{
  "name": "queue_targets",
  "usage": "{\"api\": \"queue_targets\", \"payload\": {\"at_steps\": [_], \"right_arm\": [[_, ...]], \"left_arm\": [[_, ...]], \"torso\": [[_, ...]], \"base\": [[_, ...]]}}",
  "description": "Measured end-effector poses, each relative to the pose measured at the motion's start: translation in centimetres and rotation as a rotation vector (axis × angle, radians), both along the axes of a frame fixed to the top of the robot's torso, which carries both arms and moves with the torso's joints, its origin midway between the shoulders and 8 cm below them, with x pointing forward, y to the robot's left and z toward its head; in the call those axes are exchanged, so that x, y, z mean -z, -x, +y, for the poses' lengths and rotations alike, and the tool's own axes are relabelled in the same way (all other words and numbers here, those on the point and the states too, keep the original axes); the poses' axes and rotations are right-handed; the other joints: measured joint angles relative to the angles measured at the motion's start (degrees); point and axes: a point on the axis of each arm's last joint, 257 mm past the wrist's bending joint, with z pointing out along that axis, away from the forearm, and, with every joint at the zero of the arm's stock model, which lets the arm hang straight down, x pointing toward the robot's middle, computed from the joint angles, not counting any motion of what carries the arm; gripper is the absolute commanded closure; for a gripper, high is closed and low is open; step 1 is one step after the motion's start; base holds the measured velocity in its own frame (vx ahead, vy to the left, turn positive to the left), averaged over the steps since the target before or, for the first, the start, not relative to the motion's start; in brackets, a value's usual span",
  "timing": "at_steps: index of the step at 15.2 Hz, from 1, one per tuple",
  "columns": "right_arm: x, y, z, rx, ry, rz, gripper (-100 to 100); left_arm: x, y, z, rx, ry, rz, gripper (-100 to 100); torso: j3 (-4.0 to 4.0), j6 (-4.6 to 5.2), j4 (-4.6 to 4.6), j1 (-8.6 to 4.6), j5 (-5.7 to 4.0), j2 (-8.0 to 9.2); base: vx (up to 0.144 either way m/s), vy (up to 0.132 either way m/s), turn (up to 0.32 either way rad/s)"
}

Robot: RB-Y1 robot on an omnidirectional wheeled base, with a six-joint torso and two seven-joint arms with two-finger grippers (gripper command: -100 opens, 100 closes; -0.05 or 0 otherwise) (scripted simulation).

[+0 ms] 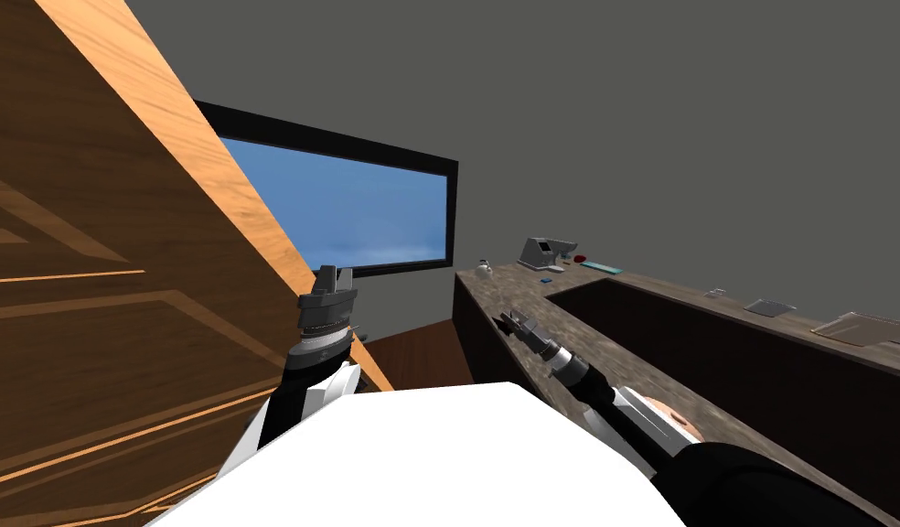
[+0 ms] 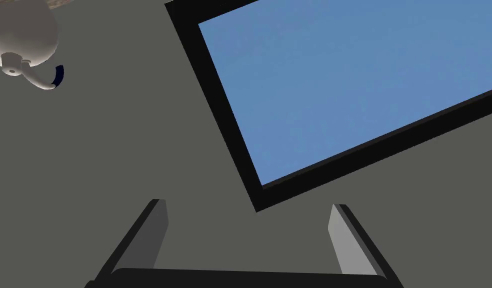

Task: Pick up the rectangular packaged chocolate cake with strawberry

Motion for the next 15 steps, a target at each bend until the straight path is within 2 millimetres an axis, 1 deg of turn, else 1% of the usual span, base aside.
{"api": "queue_targets", "payload": {"at_steps": [6,10,15], "right_arm": [[3.5,0.9,-1.2,-0.028,0.245,0.055,-100],[6.1,1.6,-2.5,-0.064,0.436,0.089,-100],[8.4,2.8,-4.3,-0.117,0.637,0.121,-100]], "left_arm": [[0.0,0.0,0.0,0.0,0.0,0.0,0],[0.0,0.0,0.0,0.0,0.0,0.0,0],[0.0,0.0,0.0,0.0,0.0,0.0,0]], "torso": [[0.02,0.01,0.01,0.06,0.01,0.03],[-0.01,-0.01,0.0,0.05,0.01,-0.01],[0.0,0.01,0.0,0.06,0.01,0.01]], "base": [[0.017,-0.005,0.024],[0.021,-0.007,0.029],[0.019,-0.008,0.033]]}}
